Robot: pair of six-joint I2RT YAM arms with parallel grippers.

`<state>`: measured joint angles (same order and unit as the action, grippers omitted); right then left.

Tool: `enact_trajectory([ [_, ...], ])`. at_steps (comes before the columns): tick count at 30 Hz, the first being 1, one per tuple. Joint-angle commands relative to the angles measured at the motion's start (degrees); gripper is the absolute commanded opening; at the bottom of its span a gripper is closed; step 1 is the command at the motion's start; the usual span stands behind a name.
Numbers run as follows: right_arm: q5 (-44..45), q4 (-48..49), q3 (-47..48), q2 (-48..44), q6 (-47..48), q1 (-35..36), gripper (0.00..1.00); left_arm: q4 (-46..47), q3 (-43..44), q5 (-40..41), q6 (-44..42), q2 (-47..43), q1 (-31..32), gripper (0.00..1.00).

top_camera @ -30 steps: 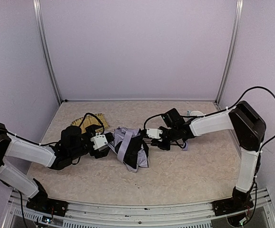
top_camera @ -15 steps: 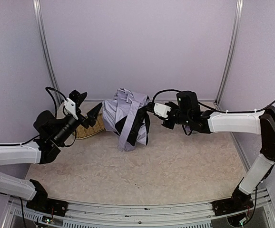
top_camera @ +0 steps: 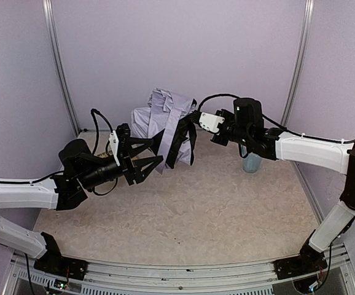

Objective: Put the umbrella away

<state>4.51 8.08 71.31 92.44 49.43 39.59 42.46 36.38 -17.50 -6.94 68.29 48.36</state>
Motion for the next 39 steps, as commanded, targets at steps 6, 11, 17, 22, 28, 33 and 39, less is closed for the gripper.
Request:
enact_trajectory([
  [6,0.4,0.8,1.6,-3.9,0.1,1.6,0.0,1.0,4.7,2.8,3.2,10.8,-5.3,0.68],
  [11,0.3,1.1,1.3,-4.3,-0.2,1.7,0.0,1.4,5.9,-3.6,4.4,15.1,-5.2,0.55],
  [17,0.3,1.2,1.4,-3.9,-0.5,1.7,0.0,3.5,5.9,-3.7,4.1,18.2,-4.4,0.46],
  [22,-0.4,0.8,1.3,-4.5,-1.6,1.7,0.0,5.8,6.6,-2.6,4.4,20.4,-5.2,0.43],
  [28,-2.9,0.1,0.3,-5.5,-2.0,1.7,0.0,9.2,4.6,-5.0,2.2,19.8,-6.1,0.56],
  [33,-5.8,-0.6,0.3,-6.1,-2.5,1.7,0.0,10.4,5.2,-11.1,2.5,22.3,-6.2,0.52],
  [39,-7.6,-1.6,0.3,-6.5,-2.6,1.7,0.0,16.5,3.5,-16.2,4.0,22.3,-6.2,0.28],
])
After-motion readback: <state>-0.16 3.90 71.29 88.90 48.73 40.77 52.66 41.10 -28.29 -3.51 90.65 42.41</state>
